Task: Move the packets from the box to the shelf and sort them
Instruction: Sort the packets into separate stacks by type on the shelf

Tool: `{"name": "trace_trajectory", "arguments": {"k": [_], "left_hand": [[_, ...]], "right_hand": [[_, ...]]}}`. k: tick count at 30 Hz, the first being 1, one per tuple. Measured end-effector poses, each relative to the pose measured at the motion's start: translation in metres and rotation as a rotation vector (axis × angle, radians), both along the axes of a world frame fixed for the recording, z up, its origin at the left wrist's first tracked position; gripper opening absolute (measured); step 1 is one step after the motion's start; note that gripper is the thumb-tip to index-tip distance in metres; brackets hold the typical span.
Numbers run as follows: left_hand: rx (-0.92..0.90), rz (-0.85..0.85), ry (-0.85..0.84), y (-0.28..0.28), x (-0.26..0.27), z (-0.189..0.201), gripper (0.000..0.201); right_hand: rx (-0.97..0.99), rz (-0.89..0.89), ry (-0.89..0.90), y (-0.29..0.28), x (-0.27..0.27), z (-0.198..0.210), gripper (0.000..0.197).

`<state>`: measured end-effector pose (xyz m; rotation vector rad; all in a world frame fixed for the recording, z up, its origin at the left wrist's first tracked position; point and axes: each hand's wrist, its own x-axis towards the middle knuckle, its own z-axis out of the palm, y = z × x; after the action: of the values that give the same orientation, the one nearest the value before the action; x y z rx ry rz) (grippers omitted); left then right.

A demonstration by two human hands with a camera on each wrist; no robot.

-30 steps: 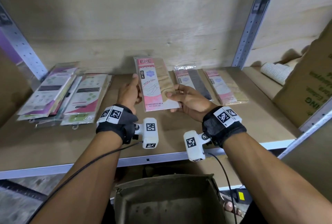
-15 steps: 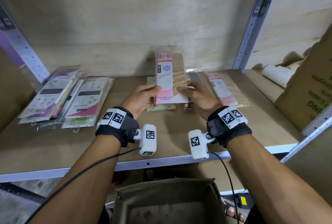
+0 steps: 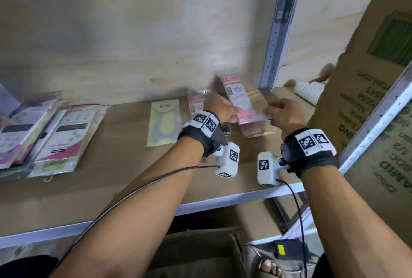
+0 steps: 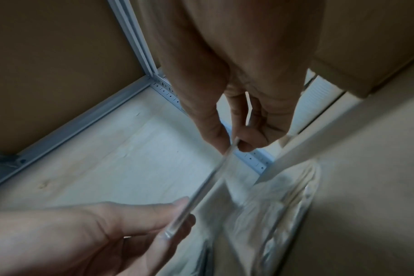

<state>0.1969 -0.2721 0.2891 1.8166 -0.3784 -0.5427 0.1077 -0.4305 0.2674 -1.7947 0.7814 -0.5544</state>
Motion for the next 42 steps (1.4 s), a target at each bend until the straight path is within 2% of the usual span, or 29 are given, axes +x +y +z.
{"name": "trace_trajectory", "arguments": {"k": [3, 6, 7, 10, 12, 16, 21, 24, 26, 30, 33, 36, 38, 42], "left_hand": [[0.083, -0.011, 0.03, -0.025, 0.0, -0.011, 0.042], [0.184, 0.043, -0.088, -0.039, 0.001, -0.018, 0.057], [0.195, 0.055, -0.082, -0.043, 0.001, -0.02, 0.058], [0.261, 0.022, 0.031, -0.049, 0.001, -0.023, 0.035], [0.291, 0.015, 0.033, -0.049, 0.001, -0.023, 0.039], [0.378, 0.077, -0.247, -0.044, -0.004, -0.015, 0.071], [0.524, 0.051, -0.369, -0.045, -0.011, -0.009, 0.055], [0.518, -0.025, -0.273, -0.044, -0.011, -0.004, 0.05], [0.482, 0.018, -0.241, -0.037, -0.009, 0.007, 0.044], [0.361, 0.135, -0.266, -0.002, 0.003, 0.036, 0.041], [0.184, 0.172, -0.227, 0.048, 0.011, 0.049, 0.019], [0.145, 0.281, -0.251, 0.109, 0.018, 0.048, 0.015], [0.077, 0.37, -0.203, 0.152, 0.02, 0.042, 0.019], [0.048, 0.489, -0.192, 0.232, 0.02, 0.029, 0.005]], "right_hand": [[-0.12, -0.011, 0.128, -0.016, -0.006, -0.002, 0.033], [-0.227, 0.042, 0.284, -0.022, -0.008, -0.007, 0.03], [-0.255, 0.071, 0.322, -0.021, -0.009, -0.008, 0.028], [-0.288, 0.139, 0.377, -0.02, -0.011, -0.009, 0.023], [-0.282, 0.152, 0.376, -0.021, -0.012, -0.01, 0.02], [-0.282, 0.184, 0.358, -0.021, -0.013, -0.011, 0.023], [-0.278, 0.191, 0.37, -0.017, -0.016, -0.008, 0.027], [-0.261, 0.199, 0.375, -0.016, -0.018, -0.005, 0.028], [-0.263, 0.19, 0.375, -0.012, -0.02, 0.001, 0.034], [-0.31, 0.129, 0.325, -0.002, -0.024, 0.016, 0.046], [-0.33, 0.15, 0.254, 0.015, -0.025, 0.025, 0.033], [-0.331, 0.195, 0.158, 0.046, -0.022, 0.033, 0.021], [-0.266, 0.289, 0.079, 0.074, -0.016, 0.038, 0.018], [-0.12, 0.547, 0.022, 0.138, -0.002, 0.042, 0.016]]}}
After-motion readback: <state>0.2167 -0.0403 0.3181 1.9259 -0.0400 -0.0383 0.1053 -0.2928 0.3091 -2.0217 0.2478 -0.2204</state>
